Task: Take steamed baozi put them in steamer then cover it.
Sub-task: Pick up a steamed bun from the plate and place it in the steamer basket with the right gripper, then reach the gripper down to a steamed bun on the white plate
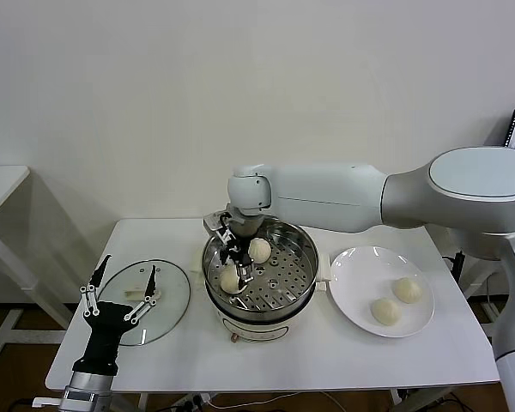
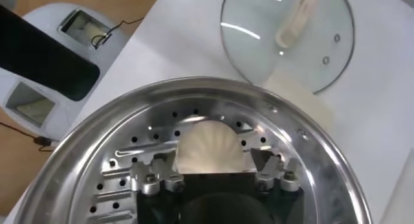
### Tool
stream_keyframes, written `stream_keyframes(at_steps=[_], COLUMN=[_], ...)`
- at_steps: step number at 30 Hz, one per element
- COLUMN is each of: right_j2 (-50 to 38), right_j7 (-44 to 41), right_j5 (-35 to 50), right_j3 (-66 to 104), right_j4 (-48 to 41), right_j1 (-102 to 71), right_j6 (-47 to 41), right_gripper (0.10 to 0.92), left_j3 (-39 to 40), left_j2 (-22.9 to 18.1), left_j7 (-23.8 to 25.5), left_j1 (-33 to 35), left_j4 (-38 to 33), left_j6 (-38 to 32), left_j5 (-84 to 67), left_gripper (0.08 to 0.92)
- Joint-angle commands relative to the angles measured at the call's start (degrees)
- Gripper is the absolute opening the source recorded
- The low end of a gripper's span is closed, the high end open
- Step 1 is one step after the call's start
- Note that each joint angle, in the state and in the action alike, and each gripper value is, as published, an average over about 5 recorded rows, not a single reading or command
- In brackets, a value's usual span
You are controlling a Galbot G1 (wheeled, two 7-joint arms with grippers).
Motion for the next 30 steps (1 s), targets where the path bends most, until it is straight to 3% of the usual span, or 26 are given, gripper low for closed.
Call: stream_keyframes(at_steps=[1, 6, 14, 21, 30], right_j2=[-5.40, -15.99, -33.70, -42.39, -43.47], right_j7=[-0.96, -9.48, -20.61, -16.66, -10.70], right_j5=[-1.50, -7.13, -16.03, -21.54, -25.69], right_j3=[1.79, 4.23, 4.40, 4.46, 10.54], right_j4=[3.56, 7.06, 4.58, 4.11, 0.34], right_j1=[1.73, 6.37, 5.88, -3.93, -16.91], right_j6=[0.41, 5.28, 12.92, 14.88, 14.12], right_gripper=[0.822, 0.823, 0.823, 0.823, 0.823], left_j3=[0.06, 0.08, 0.17, -0.18, -0.71], left_j2=[0.03, 0.20, 0.23, 0.00, -0.36], left_j7=[0.01, 0.02, 0.04, 0.05, 0.02], left_j1=[0.07, 0.27, 0.60, 1.02, 1.60], left_j4=[-0.12, -0.22, -0.33, -0.52, -0.15], left_j6=[0.12, 0.12, -0.04, -0.07, -0.41], left_j5=[0.03, 0.07, 0.45, 0.71, 1.52], left_gripper=[0.823, 0.823, 0.823, 0.823, 0.823])
